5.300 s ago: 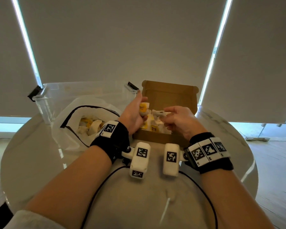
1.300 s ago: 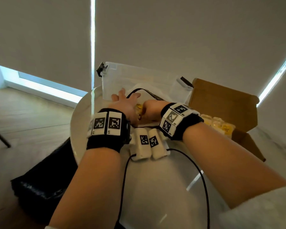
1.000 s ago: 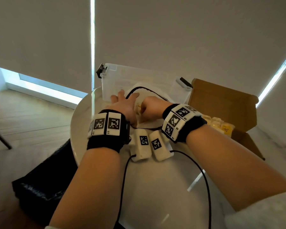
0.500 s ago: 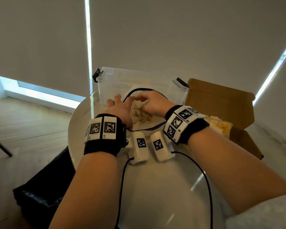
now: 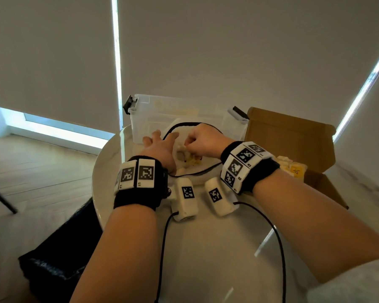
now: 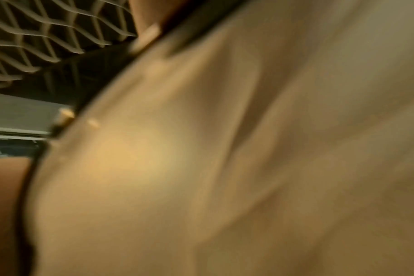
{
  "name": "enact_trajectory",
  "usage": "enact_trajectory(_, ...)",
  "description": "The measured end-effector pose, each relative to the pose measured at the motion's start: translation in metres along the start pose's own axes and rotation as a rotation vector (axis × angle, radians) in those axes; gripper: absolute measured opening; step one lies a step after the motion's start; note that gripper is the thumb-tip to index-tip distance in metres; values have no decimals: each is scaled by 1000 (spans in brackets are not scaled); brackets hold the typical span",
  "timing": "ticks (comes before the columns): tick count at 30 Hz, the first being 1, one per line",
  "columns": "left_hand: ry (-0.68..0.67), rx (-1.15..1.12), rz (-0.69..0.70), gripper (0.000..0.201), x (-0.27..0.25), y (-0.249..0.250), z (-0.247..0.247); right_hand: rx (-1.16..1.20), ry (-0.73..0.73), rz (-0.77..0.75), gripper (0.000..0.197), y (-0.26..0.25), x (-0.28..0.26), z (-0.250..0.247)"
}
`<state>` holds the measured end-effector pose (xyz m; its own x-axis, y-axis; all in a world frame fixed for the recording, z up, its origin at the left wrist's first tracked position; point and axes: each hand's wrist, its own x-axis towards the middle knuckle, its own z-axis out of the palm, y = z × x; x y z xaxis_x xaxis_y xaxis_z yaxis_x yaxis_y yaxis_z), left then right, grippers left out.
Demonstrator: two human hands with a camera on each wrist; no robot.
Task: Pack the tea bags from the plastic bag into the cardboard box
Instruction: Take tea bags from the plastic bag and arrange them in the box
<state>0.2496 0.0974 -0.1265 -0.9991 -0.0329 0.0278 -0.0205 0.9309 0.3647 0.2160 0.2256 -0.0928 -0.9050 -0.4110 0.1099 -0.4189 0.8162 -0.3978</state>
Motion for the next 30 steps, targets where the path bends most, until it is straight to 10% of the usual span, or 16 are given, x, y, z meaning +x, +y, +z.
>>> enact_trajectory(7,10,-79,19,86,1,1,-4,469,167,-3,7,-3,-41,-42)
enact_trajectory(12,396,-457,275,53,-1,23,-17,692,310,-2,10,17,-80,-58)
enact_trajectory(20,46,-596,400,15,-3,61,-7,840,435,158,11,66,-127,-49)
enact_trajectory(30,-128,-596,707,43,-24,144,8,873,583,83,34,89,-139,-51)
